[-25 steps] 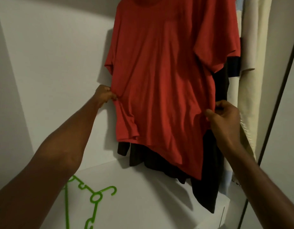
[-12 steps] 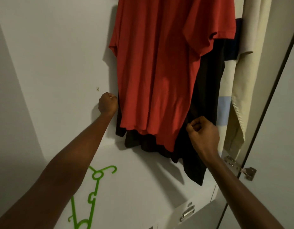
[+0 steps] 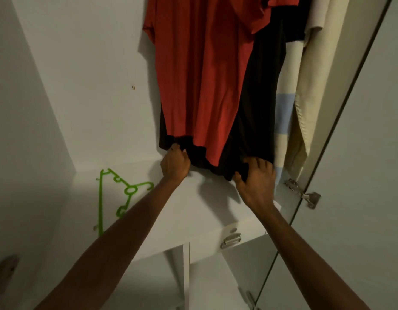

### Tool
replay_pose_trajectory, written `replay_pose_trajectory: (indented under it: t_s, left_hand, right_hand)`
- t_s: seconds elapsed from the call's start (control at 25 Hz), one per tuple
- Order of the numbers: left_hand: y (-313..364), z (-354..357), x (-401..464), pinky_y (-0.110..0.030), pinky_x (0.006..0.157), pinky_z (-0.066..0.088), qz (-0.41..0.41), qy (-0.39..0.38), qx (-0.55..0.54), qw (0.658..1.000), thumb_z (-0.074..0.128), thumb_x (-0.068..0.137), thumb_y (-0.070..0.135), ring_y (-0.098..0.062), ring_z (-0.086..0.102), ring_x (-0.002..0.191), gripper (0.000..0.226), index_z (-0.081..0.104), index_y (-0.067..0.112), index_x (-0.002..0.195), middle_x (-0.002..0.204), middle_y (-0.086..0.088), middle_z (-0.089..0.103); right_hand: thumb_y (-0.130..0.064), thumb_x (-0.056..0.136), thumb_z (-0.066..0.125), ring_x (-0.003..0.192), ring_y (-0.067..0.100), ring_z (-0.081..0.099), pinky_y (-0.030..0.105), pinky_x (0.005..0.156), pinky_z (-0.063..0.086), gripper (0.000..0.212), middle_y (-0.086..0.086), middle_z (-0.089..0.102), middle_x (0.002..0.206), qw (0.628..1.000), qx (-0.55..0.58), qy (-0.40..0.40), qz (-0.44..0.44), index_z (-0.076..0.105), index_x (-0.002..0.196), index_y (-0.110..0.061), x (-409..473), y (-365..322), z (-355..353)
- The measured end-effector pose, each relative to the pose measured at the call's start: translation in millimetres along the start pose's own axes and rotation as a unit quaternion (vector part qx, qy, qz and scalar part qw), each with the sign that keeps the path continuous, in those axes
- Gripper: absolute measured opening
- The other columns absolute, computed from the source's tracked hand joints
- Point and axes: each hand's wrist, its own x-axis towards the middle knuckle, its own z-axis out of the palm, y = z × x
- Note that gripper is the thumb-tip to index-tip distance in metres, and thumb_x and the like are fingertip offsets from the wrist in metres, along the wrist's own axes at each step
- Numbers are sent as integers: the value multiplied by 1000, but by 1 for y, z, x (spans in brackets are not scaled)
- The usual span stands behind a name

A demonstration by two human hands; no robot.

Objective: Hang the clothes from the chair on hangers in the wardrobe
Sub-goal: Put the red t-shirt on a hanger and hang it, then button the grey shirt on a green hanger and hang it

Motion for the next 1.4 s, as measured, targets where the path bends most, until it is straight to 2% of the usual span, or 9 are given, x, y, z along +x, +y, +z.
replay_pose_trajectory:
  t_s: [0.12, 0.24, 0.44, 0.68, 0.8, 0.92, 1.0, 1.2, 1.4]
  left_hand:
    - [6, 19, -67, -48, 86, 50, 40, -8, 69, 997, 55, 99, 24, -39, 60, 113, 35, 53, 7, 130, 120, -20, 64]
    - [17, 38, -133, -47, 100, 44, 112, -29, 160, 980, 58, 98, 27, -36, 44, 133, 47, 50, 8, 139, 138, -18, 54]
    - [53, 64, -226, -45, 104, 39, 137, -74, 108, 982, 62, 95, 28, -33, 45, 131, 48, 51, 12, 139, 142, -14, 51]
    - [113, 95, -325, -44, 108, 39, 198, -147, 28, 969, 62, 95, 22, -30, 41, 135, 52, 44, 14, 143, 149, -12, 43]
    - [120, 108, -371, -46, 108, 39, 240, -185, 36, 952, 63, 93, 23, -30, 41, 135, 56, 43, 13, 144, 148, -12, 44]
    - [132, 122, -427, -54, 112, 29, 270, -231, 82, 931, 65, 86, 21, -33, 36, 142, 67, 41, 12, 149, 151, -14, 43]
    - [138, 130, -464, -55, 115, 28, 298, -273, 72, 912, 65, 85, 19, -35, 34, 144, 69, 40, 10, 149, 153, -17, 40]
    - [158, 148, -538, -45, 110, 36, 360, -349, 30, 865, 60, 89, 15, -33, 40, 139, 62, 42, 9, 147, 150, -16, 43]
    - [198, 170, -598, -43, 110, 37, 404, -392, 8, 826, 59, 92, 17, -31, 41, 138, 60, 39, 11, 149, 152, -16, 39]
  right_hand:
    - [-34, 85, 68, 118, 41, 54, 49, 94, 42, 45, 18, 62, 124, 1000, -22, -10, -17, 63, 121, -7, -40, 35, -8]
    - [-32, 84, 70, 116, 40, 54, 48, 95, 40, 47, 17, 62, 124, 997, -27, -67, 5, 61, 123, -7, -85, 68, -21]
    - [-37, 84, 72, 127, 36, 48, 48, 102, 39, 60, 14, 57, 137, 989, -14, -143, 34, 56, 135, -10, -147, 118, -48]
    - [-38, 88, 73, 137, 36, 43, 49, 111, 35, 65, 17, 48, 150, 977, -55, -154, 133, 51, 143, -11, -247, 188, -78]
    - [-47, 88, 70, 139, 36, 42, 49, 111, 34, 68, 16, 47, 151, 969, -76, -157, 177, 51, 143, -12, -300, 214, -98]
    - [-53, 89, 65, 142, 35, 38, 49, 113, 31, 69, 14, 45, 153, 956, -115, -167, 213, 49, 143, -14, -354, 237, -121]
    - [-55, 90, 63, 144, 34, 35, 50, 114, 31, 70, 14, 42, 155, 947, -132, -173, 236, 48, 145, -15, -384, 248, -135]
    - [-61, 92, 60, 144, 35, 35, 51, 113, 32, 73, 16, 40, 157, 921, -170, -155, 313, 46, 149, -17, -445, 275, -178]
    - [-60, 94, 57, 145, 35, 34, 51, 113, 32, 74, 17, 39, 158, 894, -194, -152, 374, 44, 150, -15, -497, 325, -216]
